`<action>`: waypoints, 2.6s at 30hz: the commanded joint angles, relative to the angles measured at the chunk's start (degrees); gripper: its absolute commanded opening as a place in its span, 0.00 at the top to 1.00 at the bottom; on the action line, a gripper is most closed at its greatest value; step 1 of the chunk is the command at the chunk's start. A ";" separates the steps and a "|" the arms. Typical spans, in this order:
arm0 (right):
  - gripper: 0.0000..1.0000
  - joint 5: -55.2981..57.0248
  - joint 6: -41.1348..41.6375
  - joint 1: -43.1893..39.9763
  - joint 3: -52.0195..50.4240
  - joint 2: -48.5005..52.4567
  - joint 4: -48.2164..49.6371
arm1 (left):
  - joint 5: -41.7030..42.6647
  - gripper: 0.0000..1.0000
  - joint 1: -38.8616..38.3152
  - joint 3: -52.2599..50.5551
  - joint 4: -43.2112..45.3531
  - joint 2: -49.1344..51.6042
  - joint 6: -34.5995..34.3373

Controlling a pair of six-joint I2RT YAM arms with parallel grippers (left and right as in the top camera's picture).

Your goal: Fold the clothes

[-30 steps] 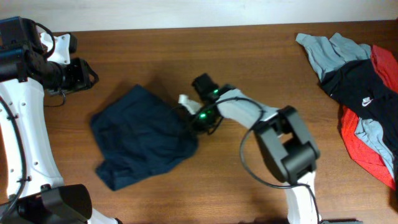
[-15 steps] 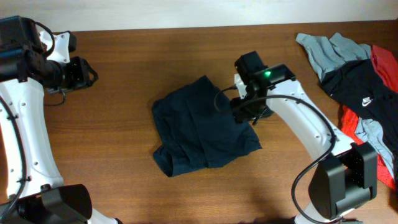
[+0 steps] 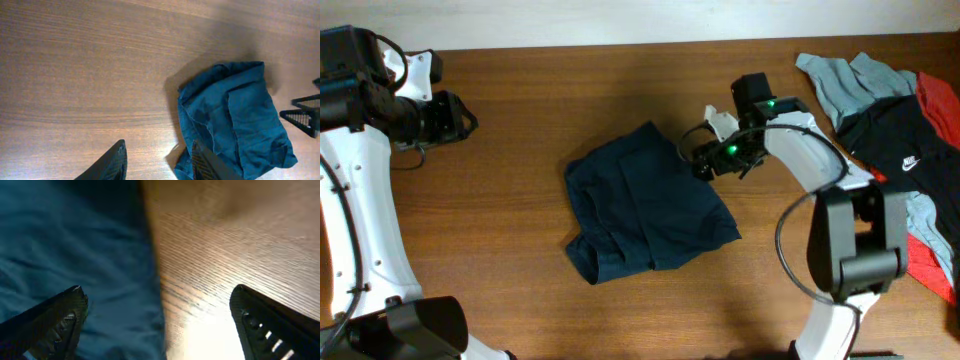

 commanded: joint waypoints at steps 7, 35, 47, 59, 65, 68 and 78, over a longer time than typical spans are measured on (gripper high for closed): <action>0.08 -20.13 -14.27 1.31 -2.34 3.56 -2.64 | -0.20 0.58 0.24 0.42 -0.15 -0.26 0.11; 0.94 3.93 11.65 1.86 -8.04 -11.82 2.73 | -0.20 0.58 0.24 0.42 -0.55 -0.26 0.13; 0.96 19.04 17.57 9.16 -8.07 -24.59 -1.31 | -0.13 0.57 0.17 0.42 0.15 -0.26 0.09; 0.10 -4.26 7.45 -4.39 -8.17 -14.75 0.28 | 1.86 0.56 -7.56 0.42 0.57 -0.26 0.07; 0.07 -15.50 0.39 -12.52 -8.17 -4.22 1.81 | 1.97 0.56 -15.28 -0.68 1.46 -0.24 -1.92; 0.07 -17.73 -0.79 -13.90 -8.17 -0.26 2.64 | 1.97 0.56 -19.15 -4.02 2.64 -0.24 -2.64; 0.15 -30.03 -6.34 -13.97 -8.24 4.98 4.09 | 9.09 0.48 -30.82 -32.59 31.45 -0.24 -4.70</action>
